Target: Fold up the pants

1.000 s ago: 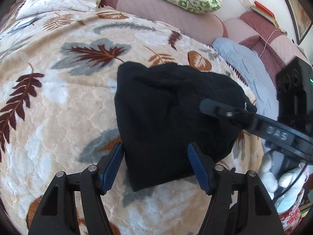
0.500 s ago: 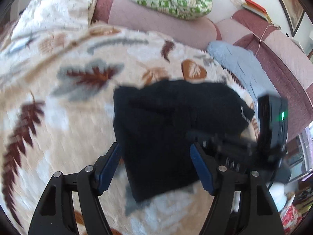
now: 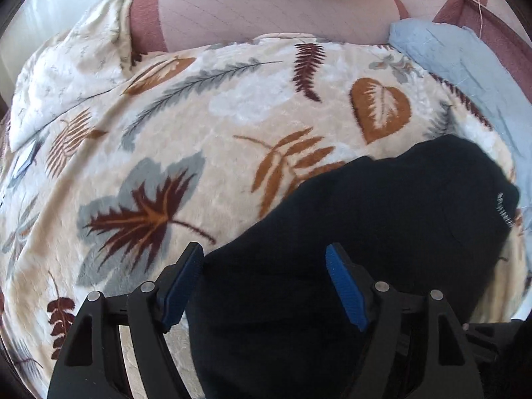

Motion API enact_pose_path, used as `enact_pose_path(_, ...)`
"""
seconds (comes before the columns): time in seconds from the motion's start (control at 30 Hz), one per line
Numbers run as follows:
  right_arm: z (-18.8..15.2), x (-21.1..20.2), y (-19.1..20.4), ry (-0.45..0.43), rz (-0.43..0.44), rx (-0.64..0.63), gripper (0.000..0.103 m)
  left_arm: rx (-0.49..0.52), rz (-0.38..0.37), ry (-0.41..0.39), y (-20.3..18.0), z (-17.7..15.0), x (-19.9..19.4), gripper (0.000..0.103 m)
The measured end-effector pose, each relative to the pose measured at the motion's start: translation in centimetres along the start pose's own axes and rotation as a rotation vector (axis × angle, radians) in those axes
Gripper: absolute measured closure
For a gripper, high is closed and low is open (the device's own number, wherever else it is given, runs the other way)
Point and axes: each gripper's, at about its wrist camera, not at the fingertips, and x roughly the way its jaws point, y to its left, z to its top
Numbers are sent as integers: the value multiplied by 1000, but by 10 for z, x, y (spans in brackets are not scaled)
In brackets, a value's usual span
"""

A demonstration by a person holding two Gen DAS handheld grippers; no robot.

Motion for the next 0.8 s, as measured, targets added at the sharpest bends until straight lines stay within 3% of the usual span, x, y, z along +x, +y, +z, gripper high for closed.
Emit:
enact_pose_path(0.07, 1, -21, -5, -44, -21, 43, 96, 14, -49, -49, -8, 10, -22, 28)
enact_pose_path(0.13, 1, -54, -22, -145, -37, 112, 96, 59, -85, -98, -22, 20, -42, 28)
enact_pose_path(0.23, -4, -95, -63, -263, -94, 280, 88, 133, -167, -106, -53, 39, -52, 27)
enact_pose_path(0.3, -13, -116, -97, -306, -178, 421, 53, 161, -230, -96, -75, 50, -49, 27)
enact_pose_path(0.33, -19, -123, -111, -324, -208, 479, 48, 172, -260, -93, -86, 53, -47, 28)
enact_pose_path(0.47, -30, -132, -138, -345, -193, 607, 46, 228, -310, -47, -140, 73, -20, 28)
enact_pose_path(0.8, -25, -106, -171, -270, -164, 695, 47, 339, -344, 112, -220, 95, 58, 28)
